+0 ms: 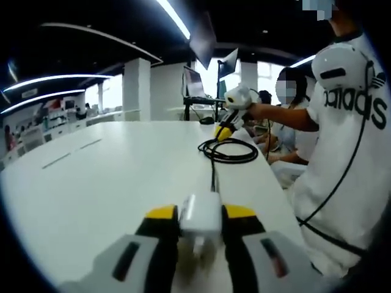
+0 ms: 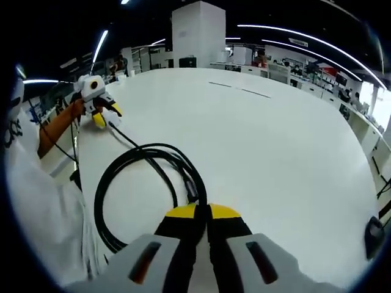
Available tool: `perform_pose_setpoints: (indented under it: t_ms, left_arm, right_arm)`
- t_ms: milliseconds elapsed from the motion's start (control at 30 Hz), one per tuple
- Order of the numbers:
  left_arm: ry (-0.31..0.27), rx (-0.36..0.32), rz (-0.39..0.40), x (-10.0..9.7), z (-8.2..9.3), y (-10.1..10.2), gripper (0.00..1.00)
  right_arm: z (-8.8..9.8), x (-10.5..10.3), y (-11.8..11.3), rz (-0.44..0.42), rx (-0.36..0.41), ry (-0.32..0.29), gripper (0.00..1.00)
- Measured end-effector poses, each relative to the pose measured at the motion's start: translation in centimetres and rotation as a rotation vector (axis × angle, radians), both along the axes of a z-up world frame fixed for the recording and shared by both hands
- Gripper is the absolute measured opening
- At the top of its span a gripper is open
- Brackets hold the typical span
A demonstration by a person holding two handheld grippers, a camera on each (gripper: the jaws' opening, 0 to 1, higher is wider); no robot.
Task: Plug the desk Type‑C cable into the charger adapter.
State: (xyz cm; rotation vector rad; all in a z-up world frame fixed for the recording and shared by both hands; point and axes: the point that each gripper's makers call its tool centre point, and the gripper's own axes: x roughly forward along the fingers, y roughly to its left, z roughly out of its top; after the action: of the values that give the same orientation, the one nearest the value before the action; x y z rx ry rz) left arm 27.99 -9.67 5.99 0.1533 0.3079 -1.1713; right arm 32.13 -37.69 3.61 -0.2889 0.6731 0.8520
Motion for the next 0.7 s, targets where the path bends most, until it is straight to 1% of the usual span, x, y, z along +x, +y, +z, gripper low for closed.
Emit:
perform_pose_setpoints:
  t_ms: [700]
  left_arm:
    - [0.003,0.017,0.019,1.7,0.0,0.6,0.27]
  right_arm:
    - [0.2,1.8,0.7,-0.009,0.008,-0.013,0.04]
